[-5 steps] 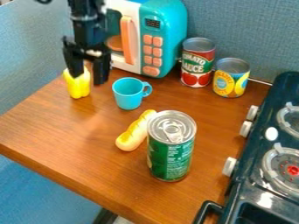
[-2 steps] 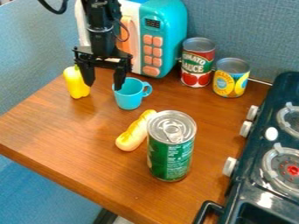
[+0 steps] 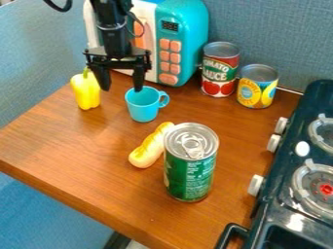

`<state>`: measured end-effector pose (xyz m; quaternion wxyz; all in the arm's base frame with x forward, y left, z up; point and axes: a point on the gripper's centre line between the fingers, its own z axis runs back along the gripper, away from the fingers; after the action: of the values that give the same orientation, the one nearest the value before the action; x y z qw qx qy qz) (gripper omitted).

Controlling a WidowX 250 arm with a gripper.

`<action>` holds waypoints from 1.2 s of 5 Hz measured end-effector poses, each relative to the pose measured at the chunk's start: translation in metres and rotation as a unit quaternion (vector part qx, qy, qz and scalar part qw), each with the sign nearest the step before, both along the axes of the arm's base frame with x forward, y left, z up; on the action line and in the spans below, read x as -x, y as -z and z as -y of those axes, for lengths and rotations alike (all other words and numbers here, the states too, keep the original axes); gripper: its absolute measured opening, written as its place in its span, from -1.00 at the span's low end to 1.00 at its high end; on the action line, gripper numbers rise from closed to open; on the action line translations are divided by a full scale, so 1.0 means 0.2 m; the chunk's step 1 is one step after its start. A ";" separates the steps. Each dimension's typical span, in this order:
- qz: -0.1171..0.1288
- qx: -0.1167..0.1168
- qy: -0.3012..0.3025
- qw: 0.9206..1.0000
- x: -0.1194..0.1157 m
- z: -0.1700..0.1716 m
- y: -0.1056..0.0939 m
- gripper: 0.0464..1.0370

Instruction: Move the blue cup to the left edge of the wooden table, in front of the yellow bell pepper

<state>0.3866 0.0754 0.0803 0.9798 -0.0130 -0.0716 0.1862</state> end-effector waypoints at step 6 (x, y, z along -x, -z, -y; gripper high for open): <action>-0.076 0.010 -0.006 0.997 -0.02 -0.02 0.20 0.30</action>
<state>0.3897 0.0798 0.0399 0.9811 -0.0085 0.0052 0.1934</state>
